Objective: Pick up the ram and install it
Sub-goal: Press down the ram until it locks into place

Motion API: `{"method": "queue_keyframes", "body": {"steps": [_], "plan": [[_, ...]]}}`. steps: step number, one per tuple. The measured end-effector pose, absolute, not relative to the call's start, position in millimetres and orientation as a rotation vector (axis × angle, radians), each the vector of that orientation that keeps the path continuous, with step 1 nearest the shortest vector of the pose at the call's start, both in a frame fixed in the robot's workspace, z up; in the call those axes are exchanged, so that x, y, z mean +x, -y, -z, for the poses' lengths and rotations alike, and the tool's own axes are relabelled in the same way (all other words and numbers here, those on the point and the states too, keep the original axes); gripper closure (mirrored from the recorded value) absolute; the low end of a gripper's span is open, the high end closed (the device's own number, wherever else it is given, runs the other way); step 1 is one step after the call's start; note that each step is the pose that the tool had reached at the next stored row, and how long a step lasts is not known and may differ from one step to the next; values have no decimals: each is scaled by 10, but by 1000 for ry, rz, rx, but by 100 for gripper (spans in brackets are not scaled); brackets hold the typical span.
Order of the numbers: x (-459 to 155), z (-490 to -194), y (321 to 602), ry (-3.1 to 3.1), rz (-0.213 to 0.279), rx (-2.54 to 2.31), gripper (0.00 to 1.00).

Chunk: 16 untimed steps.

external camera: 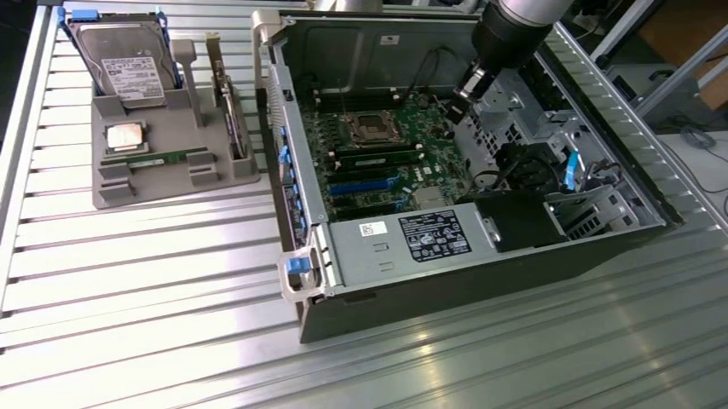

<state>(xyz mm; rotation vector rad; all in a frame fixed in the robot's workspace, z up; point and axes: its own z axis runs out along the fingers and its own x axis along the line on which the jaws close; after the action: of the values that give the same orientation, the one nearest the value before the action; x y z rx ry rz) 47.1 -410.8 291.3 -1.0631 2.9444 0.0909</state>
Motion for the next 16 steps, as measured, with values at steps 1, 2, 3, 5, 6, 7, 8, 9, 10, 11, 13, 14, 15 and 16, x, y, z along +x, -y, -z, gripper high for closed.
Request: {"method": "queue_keyframes", "body": {"steps": [1, 2, 3, 5, 6, 7, 8, 9, 10, 11, 13, 14, 15, 16], "plan": [[471, -2913, 4108, -2952, -91, -1040, 90], [471, -2912, 4108, -2961, -90, -1012, 90], [471, -2912, 4108, -2972, -90, -979, 90], [471, -2912, 4109, -2987, -89, -930, 90], [471, -2911, 4108, -3009, -88, -848, 90], [471, -2911, 4109, -3021, -88, -804, 90], [471, -2910, 4108, -3033, -87, -753, 90], [471, -2910, 4108, -3041, -86, -715, 90], [471, -2909, 4108, -3051, -86, -668, 90], [471, -2909, 4108, -3059, -85, -627, 90], [471, -2908, 4108, -3077, -84, -525, 90], [471, -2908, 4108, -3083, -83, -483, 90], [471, -2907, 4108, -3089, -83, -438, 90], [471, -2907, 4108, -3092, -82, -408, 90]]}}
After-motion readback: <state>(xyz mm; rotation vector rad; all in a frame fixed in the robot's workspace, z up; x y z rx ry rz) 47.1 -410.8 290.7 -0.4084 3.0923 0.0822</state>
